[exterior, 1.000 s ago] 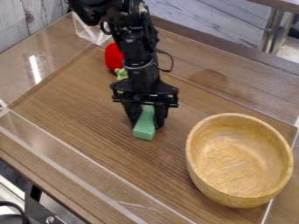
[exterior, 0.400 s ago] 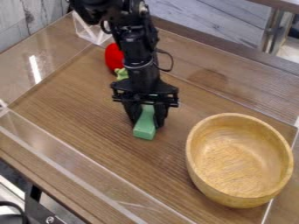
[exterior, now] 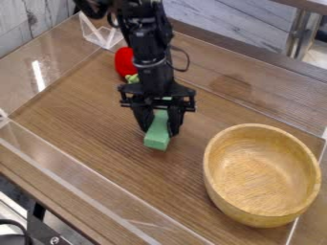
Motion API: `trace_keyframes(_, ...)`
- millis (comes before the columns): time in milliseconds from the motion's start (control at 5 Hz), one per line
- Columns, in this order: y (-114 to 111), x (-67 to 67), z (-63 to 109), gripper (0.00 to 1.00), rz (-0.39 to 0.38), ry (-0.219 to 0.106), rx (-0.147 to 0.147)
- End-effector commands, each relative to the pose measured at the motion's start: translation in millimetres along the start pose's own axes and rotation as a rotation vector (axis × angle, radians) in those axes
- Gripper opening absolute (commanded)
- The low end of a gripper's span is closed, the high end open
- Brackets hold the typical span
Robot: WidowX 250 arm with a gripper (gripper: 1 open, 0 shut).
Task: Put the green stick in the brown bowl
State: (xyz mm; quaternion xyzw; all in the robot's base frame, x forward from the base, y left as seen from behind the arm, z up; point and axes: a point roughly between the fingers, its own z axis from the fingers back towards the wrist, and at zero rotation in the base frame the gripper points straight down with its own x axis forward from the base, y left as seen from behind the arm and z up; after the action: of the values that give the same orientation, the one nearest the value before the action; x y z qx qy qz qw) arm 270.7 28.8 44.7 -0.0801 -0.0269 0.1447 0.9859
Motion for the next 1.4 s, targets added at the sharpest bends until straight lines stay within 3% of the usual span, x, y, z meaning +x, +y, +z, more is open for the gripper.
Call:
trace_keyframes(0, -15, 6.0, 31.6, 0.00, -0.008, -0.081, -0.015)
trace_keyframes(200, -42, -3.9, 44.5, 0.00, -0.029, -0.099, -0.038)
trace_keyframes(800, -127, -47.9, 16.5, 0.00, -0.084, -0.072, -0.084)
trace_keyframes(1000, -137, -55.2, 5.4, 0.00, -0.084, -0.068, -0.096)
trace_keyframes(1200, -137, -54.1, 4.9, 0.00, -0.082, -0.069, -0.098)
